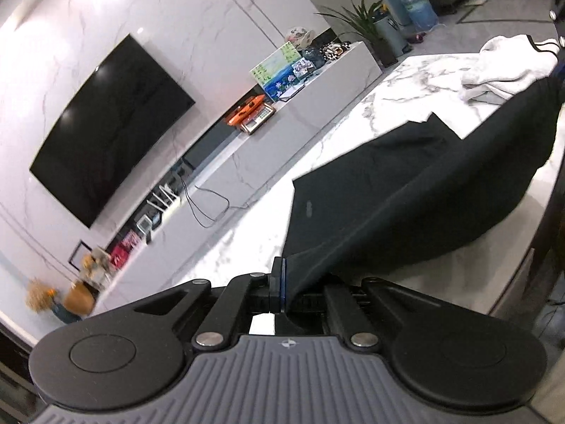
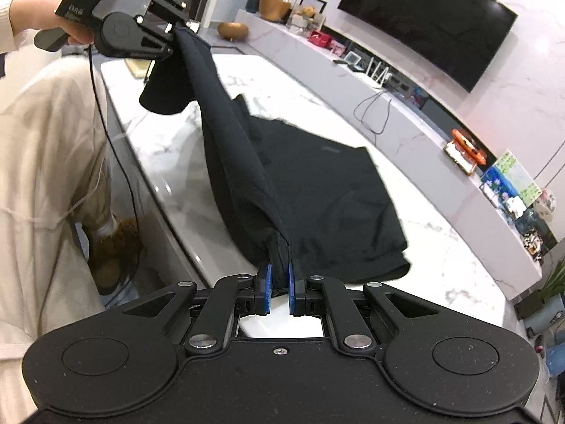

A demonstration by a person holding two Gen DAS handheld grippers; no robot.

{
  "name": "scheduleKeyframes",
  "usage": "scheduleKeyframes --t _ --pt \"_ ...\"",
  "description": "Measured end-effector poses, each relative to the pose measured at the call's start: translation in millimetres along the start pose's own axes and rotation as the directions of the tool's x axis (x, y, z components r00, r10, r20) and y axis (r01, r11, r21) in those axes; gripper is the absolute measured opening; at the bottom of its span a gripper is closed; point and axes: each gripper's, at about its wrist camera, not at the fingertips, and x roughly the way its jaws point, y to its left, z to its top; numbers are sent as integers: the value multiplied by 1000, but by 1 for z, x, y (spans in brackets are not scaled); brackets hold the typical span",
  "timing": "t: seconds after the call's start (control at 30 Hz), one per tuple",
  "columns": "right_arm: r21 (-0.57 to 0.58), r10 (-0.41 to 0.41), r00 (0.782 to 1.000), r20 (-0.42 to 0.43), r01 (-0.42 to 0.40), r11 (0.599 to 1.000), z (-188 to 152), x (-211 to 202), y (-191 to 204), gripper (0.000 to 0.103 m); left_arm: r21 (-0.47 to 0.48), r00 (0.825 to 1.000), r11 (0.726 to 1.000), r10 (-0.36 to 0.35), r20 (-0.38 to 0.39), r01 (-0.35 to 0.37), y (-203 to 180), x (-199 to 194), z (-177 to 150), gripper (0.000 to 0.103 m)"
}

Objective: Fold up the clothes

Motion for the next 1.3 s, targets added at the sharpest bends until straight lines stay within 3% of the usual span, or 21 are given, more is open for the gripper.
scheduleKeyframes --t 0.13,0.37,0.63,0.77,0.97,1.2,1.3 --pt "18 -19 1000 6 19 1000 15 0 -22 7 29 1000 999 28 0 -28 -1 18 23 1" --pt "57 -94 995 -16 95 994 39 33 -84 7 33 997 997 65 -50 -64 2 89 69 1" --pt "134 -134 981 -141 153 979 35 112 -146 7 15 991 1000 -15 -135 17 -20 207 106 1" --pt "192 -101 972 -211 142 971 21 162 -177 7 39 983 995 -82 -162 90 -39 264 112 1" --pt "247 -51 960 -274 122 961 -2 216 -205 7 85 972 980 -163 -171 179 -60 318 111 2" --pt "300 16 942 -335 91 950 -23 254 -219 7 54 961 970 -226 -156 237 -75 355 103 11" --pt "313 33 936 -350 84 946 -28 259 -219 8 46 971 978 -196 -137 204 -72 363 100 29"
